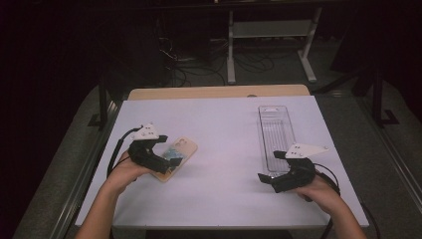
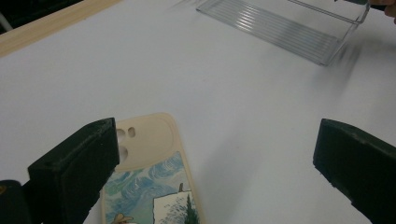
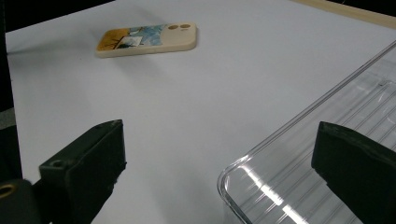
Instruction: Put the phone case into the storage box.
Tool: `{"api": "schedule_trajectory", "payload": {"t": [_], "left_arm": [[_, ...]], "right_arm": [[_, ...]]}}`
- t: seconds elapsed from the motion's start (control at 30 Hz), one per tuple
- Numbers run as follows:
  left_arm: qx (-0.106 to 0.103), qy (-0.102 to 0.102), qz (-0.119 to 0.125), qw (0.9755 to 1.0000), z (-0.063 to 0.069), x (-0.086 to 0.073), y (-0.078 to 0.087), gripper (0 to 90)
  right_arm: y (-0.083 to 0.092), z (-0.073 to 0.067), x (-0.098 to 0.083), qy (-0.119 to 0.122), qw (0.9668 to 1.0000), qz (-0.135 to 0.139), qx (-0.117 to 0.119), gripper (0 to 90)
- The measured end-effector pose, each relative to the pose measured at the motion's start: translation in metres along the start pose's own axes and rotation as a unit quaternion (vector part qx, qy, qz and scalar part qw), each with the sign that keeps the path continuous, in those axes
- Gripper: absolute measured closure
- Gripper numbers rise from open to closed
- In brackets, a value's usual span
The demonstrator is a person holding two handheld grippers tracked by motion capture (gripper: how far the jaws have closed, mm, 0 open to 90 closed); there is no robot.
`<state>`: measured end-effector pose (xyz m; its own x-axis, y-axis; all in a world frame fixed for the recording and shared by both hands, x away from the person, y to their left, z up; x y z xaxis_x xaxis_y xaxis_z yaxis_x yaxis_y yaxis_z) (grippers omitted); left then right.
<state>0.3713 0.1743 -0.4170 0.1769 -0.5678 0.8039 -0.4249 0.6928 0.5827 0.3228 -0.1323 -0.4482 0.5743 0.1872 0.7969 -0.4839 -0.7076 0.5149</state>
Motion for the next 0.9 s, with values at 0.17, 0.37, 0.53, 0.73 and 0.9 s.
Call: {"api": "schedule_trajectory", "payload": {"t": [0.17,0.37,0.53,0.73,0.9], "left_arm": [[0.007,0.008,0.004,0.9999,-0.006,0.005,-0.001,0.0],[0.015,0.015,0.012,0.9997,-0.015,0.012,-0.003,0.0],[0.032,0.026,0.002,0.9992,-0.024,0.009,-0.005,0.0],[0.052,0.037,0.004,0.9979,-0.030,0.008,-0.003,0.0],[0.067,0.042,0.006,0.9969,-0.036,0.007,0.001,0.0]], "right_arm": [[0.000,0.000,0.000,0.000,1.0000,0.000,0.000,2.4],[0.000,0.000,0.000,0.000,1.0000,0.000,0.001,2.4],[0.000,-0.001,-0.001,0.003,1.0000,-0.002,0.001,2.4],[0.000,-0.001,-0.001,0.003,1.0000,-0.002,0.003,2.4],[0.000,-0.001,0.000,0.002,1.0000,-0.002,0.003,2.4]]}}
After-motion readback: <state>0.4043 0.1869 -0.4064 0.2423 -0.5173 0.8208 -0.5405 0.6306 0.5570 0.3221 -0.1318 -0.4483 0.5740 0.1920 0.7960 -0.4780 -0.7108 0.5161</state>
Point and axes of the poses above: each handheld gripper's, and its own axes: y roughly backward along the jaws, x roughly out of its top, z roughly to its right, the point moved 9 cm from there along -y, roughly forward along the jaws, and after that the axes turned 13 degrees about -y, right-handed, at the moved point
